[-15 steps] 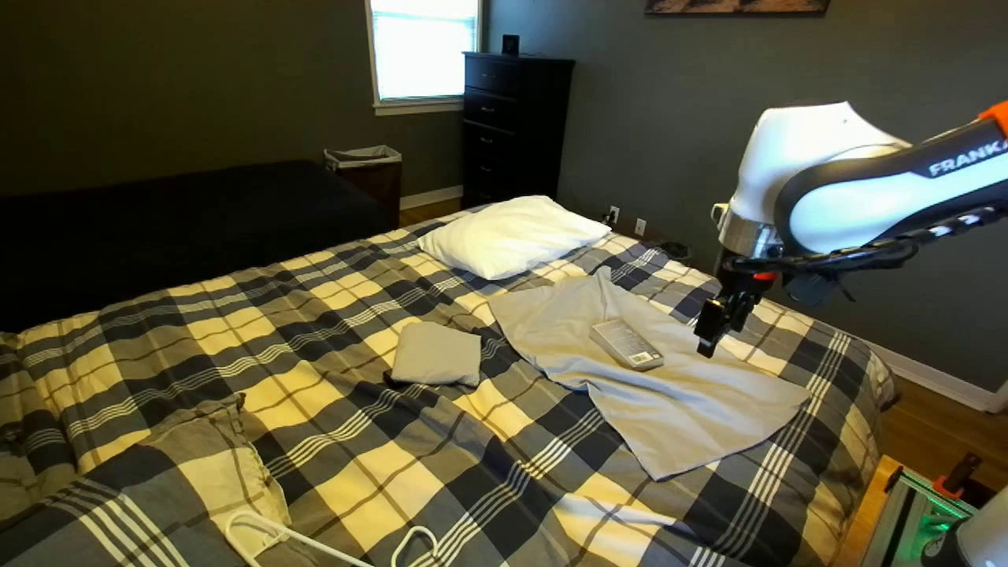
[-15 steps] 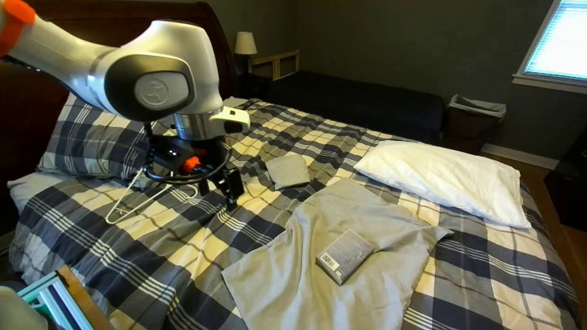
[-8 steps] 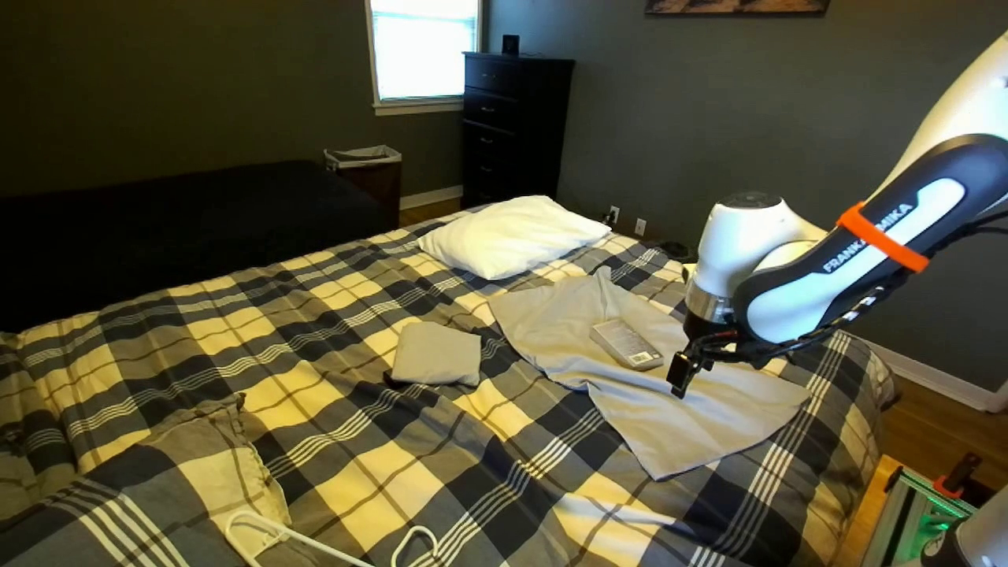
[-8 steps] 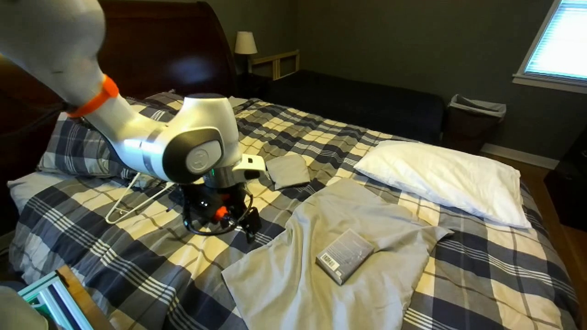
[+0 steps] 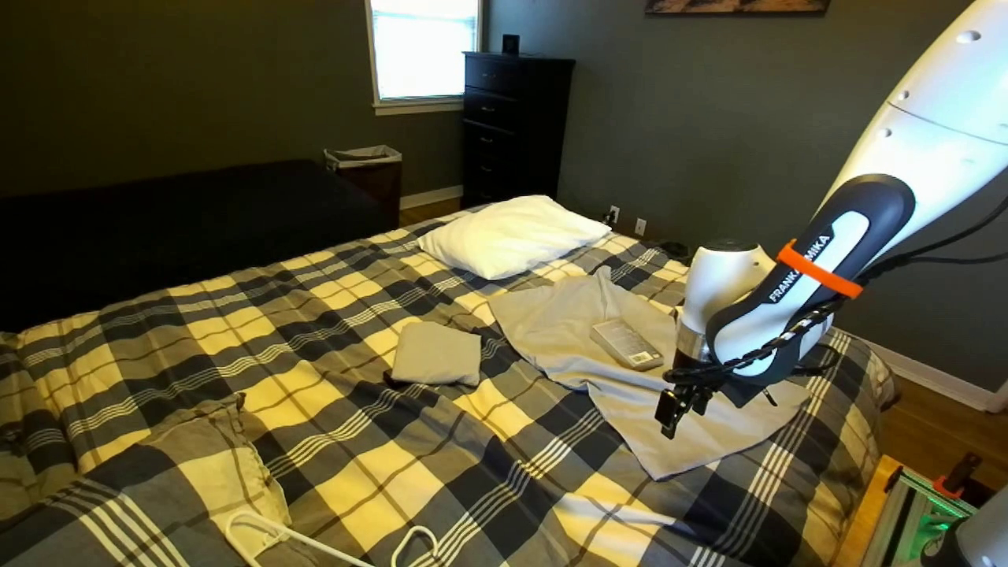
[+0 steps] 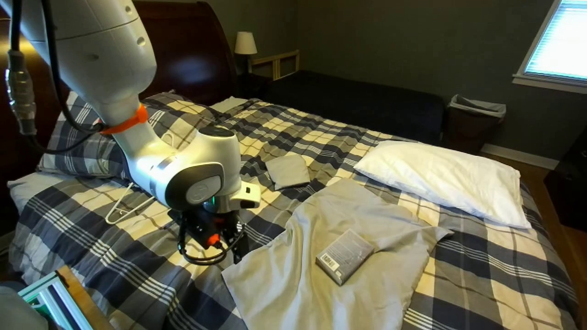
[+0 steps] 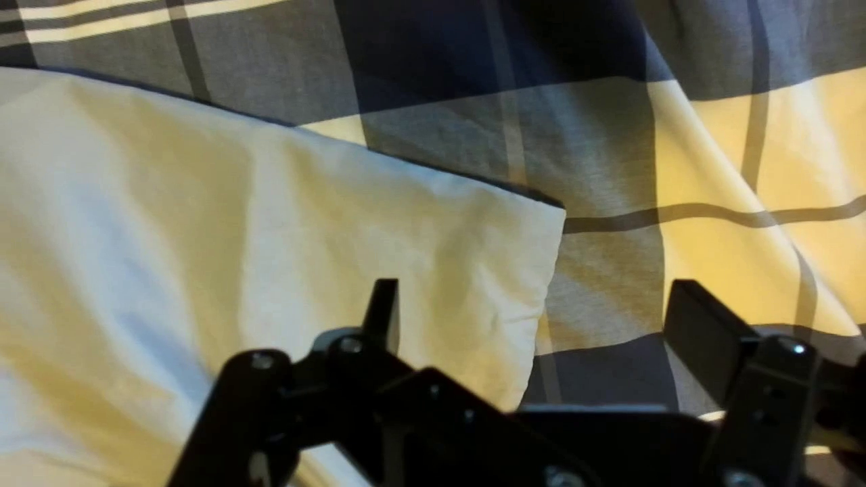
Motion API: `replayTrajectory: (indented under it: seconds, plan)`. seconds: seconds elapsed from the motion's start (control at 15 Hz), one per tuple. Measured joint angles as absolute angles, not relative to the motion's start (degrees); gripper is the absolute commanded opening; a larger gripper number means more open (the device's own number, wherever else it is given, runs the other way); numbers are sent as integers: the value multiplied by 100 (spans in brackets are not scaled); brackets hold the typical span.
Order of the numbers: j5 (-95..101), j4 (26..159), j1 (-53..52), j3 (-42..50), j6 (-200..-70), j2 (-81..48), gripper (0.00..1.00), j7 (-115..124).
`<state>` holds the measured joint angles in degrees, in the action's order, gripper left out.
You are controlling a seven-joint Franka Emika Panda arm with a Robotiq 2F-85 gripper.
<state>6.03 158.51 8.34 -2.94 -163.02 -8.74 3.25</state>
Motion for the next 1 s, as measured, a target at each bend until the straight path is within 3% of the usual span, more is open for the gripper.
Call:
replayTrajectory:
  seconds: [0.4,1.0]
  plan:
    - [1976,15658,-110,571,-16301,-1266,100,1082]
    - [2248,15207,-1089,1150,-16594,-2431,100,1075]
